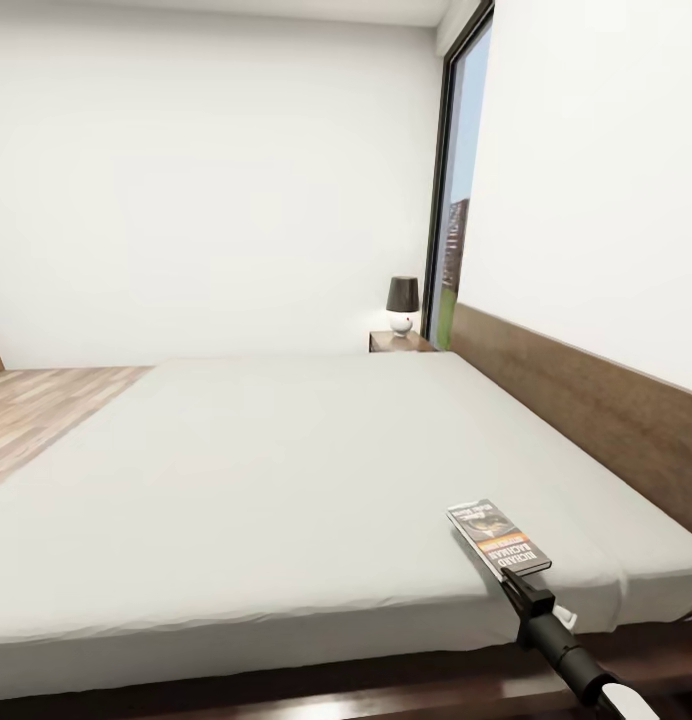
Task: In the bedroom, move the book from the bed onto either nightstand, and place the two sandals side by side next to the bed.
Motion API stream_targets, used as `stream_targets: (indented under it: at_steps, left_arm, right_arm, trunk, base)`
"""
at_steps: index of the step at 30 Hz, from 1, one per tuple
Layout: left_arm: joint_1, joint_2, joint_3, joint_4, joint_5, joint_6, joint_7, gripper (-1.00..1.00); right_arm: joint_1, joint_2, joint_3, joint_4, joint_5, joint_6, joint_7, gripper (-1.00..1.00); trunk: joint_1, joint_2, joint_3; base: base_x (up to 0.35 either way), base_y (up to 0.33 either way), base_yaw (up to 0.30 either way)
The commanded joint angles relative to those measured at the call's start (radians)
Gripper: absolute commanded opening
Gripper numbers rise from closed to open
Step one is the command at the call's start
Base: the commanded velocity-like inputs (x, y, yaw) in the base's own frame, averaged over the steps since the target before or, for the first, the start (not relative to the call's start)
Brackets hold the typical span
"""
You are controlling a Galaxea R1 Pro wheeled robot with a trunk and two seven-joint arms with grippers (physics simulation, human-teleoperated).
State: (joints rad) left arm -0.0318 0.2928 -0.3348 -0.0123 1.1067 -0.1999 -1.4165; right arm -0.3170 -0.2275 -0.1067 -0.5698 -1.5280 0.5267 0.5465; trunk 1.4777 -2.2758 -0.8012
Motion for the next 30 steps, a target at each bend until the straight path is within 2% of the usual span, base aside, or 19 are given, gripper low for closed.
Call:
stream_targets:
  at_steps: [1,30]
  left_arm:
    - [0.000,0.000,-0.009,0.000,0.008,-0.009,-0.001,1.00]
    - [0.000,0.000,-0.010,0.000,0.004,-0.009,-0.002,1.00]
  right_arm:
    - [-0.001,0.000,-0.002,0.001,-0.004,0.007,0.000,-1.00]
    - [-0.001,0.000,-0.001,0.000,-0.004,0.007,0.002,-1.00]
  trunk:
    - [-0.004,0.007,0.002]
    - [-0.115,0.210,0.093]
  base:
    - [0.000,0.000,0.000]
    - [0.000,0.000,0.000]
